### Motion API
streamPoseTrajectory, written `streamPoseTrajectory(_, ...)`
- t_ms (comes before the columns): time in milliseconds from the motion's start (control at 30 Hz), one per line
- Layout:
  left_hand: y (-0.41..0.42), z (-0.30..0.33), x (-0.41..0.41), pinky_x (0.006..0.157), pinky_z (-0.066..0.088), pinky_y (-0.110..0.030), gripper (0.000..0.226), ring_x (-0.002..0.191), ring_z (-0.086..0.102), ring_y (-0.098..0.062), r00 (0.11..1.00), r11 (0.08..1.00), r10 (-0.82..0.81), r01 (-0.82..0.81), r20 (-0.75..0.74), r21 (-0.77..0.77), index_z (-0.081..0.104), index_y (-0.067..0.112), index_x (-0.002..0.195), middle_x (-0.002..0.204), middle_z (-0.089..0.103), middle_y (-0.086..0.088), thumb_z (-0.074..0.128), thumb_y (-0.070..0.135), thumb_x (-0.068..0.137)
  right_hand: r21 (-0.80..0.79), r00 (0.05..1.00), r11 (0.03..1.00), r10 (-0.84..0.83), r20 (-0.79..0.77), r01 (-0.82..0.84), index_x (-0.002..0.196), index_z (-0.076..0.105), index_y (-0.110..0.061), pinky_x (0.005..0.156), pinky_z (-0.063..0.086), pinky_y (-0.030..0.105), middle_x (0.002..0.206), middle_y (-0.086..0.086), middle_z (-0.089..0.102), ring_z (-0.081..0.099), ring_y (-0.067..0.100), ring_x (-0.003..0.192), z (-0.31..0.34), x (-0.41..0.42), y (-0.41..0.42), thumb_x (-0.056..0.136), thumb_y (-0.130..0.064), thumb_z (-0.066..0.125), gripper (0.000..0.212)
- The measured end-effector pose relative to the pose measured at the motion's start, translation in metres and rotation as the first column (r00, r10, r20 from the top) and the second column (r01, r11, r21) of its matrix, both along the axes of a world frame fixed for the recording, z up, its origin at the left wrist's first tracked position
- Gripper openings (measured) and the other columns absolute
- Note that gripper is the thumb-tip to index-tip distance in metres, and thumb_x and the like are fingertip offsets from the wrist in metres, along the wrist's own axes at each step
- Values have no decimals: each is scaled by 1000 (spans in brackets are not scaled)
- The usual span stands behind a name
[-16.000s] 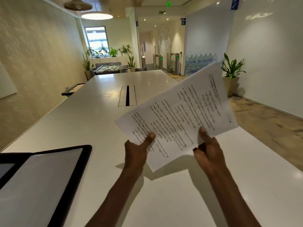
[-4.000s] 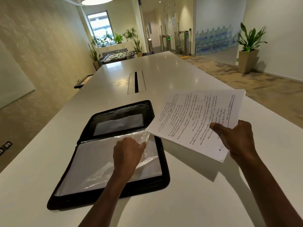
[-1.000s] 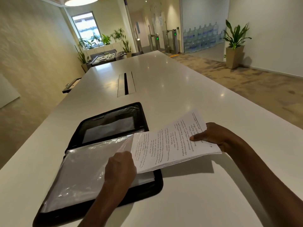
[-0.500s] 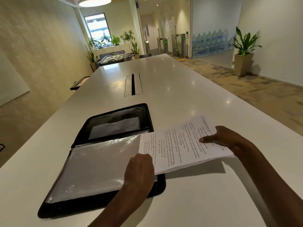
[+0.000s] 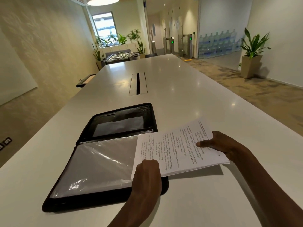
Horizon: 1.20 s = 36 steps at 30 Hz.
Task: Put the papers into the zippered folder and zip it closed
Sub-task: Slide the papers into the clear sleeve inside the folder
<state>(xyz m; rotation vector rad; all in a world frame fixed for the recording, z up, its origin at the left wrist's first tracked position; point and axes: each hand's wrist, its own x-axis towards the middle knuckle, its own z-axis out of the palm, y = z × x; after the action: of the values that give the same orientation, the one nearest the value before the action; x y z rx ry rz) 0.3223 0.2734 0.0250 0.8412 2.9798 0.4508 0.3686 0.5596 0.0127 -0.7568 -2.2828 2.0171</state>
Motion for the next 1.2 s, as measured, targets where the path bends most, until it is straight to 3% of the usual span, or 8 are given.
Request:
streamPoseTrajectory(100, -3, -1, -1, 78, 52, -17, 16, 97, 68, -17, 1000, 1000, 18, -18, -6, -6, 63, 11, 105, 119, 66, -7, 58, 22, 94, 6, 1000, 1000, -7, 16, 7, 114, 66, -5, 64, 61, 33, 99, 12, 78, 77, 28, 83, -2, -2, -7, 82, -19, 79, 38)
streamPoseTrajectory(233, -6, -2, -3, 78, 57, -21, 14, 94, 69, -17, 997, 998, 63, -63, -42, 3, 63, 14, 96, 119, 67, -5, 53, 25, 96, -74, 993, 990, -121, 11, 122, 120, 57, 11, 108, 44, 50, 114, 18, 73, 67, 28, 113, -4, 0, -6, 91, -35, 68, 56)
streamPoseTrajectory(400, -7, -3, -5, 72, 58, -23, 16, 89, 69, -18, 992, 993, 117, -115, -54, 27, 61, 14, 83, 117, 69, -4, 50, 22, 94, -107, 991, 985, -129, 39, 133, 99, 57, 14, 79, 53, 43, 98, 22, 61, 58, 43, 82, -7, 10, 4, 97, -5, 50, 21)
streamPoseTrajectory(467, -8, -5, -5, 71, 57, -21, 18, 87, 69, -15, 990, 991, 128, -126, -51, 46, 61, 16, 83, 116, 69, -2, 50, 24, 94, -77, 992, 989, -126, 8, 126, 104, 55, 21, 81, 58, 43, 103, 28, 69, 68, 40, 90, -8, 12, 7, 98, -1, 48, 24)
streamPoseTrajectory(533, -9, -7, -4, 73, 58, -21, 18, 88, 70, -14, 990, 989, 134, -131, -40, 69, 63, 16, 86, 117, 69, -2, 51, 26, 95, -94, 991, 988, -127, -34, 124, 111, 63, 11, 85, 58, 44, 110, 23, 73, 72, 36, 100, -7, 13, 7, 99, -1, 47, 23)
streamPoseTrajectory(767, -8, -9, -4, 75, 59, -25, 19, 92, 70, -18, 988, 983, 151, -149, -9, 107, 66, 14, 92, 119, 68, -3, 51, 25, 95, -212, 984, 969, -150, -95, 127, 105, 69, -7, 73, 63, 33, 107, 15, 76, 75, 27, 92, 0, 10, -4, 101, -3, 48, 23)
streamPoseTrajectory(1100, -11, -15, -7, 70, 51, -13, 19, 83, 69, -11, 988, 977, 153, -150, -14, 151, 66, 16, 88, 113, 71, 1, 55, 30, 94, -233, 989, 966, -131, -63, 113, 117, 65, -2, 92, 56, 46, 113, 17, 73, 71, 34, 103, -7, -5, -28, 101, -4, 47, 24)
streamPoseTrajectory(1200, -12, -15, -6, 69, 51, -14, 19, 79, 68, -11, 985, 977, 167, -159, -49, 145, 65, 19, 89, 109, 71, 3, 53, 33, 94, -239, 989, 964, -133, -69, 113, 116, 67, -4, 84, 59, 41, 111, 15, 75, 73, 31, 99, -8, -9, -35, 101, -4, 47, 24)
